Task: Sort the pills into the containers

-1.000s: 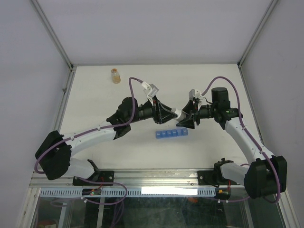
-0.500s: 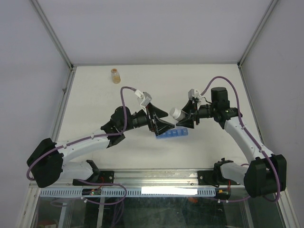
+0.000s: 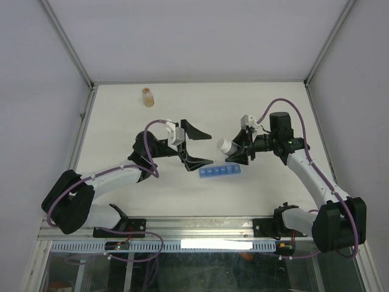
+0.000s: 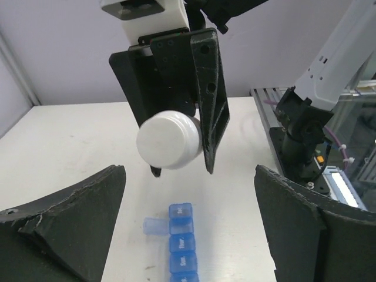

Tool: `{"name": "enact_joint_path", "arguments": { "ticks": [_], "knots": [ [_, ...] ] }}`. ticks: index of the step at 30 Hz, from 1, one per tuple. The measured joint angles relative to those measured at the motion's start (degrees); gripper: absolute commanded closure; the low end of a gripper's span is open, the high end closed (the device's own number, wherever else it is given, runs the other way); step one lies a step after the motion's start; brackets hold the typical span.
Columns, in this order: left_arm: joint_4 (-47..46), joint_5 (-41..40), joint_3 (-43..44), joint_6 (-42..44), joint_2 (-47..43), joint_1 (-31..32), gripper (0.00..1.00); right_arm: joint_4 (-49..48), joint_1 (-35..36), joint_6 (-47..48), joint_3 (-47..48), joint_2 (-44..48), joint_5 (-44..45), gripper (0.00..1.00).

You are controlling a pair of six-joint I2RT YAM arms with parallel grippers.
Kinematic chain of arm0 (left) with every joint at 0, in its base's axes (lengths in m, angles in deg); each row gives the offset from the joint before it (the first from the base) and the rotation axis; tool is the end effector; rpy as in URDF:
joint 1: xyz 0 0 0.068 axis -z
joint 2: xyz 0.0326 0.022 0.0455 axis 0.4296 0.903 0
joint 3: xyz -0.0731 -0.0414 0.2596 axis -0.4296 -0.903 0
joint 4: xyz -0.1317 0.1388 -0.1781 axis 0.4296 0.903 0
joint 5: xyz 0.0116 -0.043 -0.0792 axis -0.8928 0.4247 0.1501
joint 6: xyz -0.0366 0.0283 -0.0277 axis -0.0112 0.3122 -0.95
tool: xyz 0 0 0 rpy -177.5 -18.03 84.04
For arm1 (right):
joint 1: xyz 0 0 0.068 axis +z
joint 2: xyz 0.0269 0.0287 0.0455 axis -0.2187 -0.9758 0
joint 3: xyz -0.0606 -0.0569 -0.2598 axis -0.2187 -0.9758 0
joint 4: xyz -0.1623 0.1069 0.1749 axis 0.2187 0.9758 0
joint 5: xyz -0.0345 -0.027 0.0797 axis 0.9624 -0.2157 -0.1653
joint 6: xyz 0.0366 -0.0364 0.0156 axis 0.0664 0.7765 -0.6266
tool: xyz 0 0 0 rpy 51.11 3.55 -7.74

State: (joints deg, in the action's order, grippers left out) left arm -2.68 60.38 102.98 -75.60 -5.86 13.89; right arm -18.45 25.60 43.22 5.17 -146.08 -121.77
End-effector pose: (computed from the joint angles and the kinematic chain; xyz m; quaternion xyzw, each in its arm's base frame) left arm 0.1920 -0.1895 0.2775 0.4451 0.4712 -0.4995 0.5748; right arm 0.2153 0.0842 0.2768 -0.5211 0.5799 0.4568 0.4285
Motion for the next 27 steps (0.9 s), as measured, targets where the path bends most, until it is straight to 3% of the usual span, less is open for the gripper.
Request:
{"name": "enact_joint_path", "arguments": {
  "ticks": [8,18,27],
  "knots": [
    [4.2,6.4,11.8,9.3,8.5,0.0,0.28,0.9,0.0,1.2,0.0,-0.1,-0.2,1.00],
    [9.1,10.5,16.5,11.3,14.3,0.8,0.31,0.9,0.0,1.9,0.0,-0.1,-0.4,1.00],
    [12.0,11.8,18.9,12.5,15.5,1.9,0.45,0.9,0.0,1.9,0.0,-0.1,-0.6,1.00]
  ]
}}
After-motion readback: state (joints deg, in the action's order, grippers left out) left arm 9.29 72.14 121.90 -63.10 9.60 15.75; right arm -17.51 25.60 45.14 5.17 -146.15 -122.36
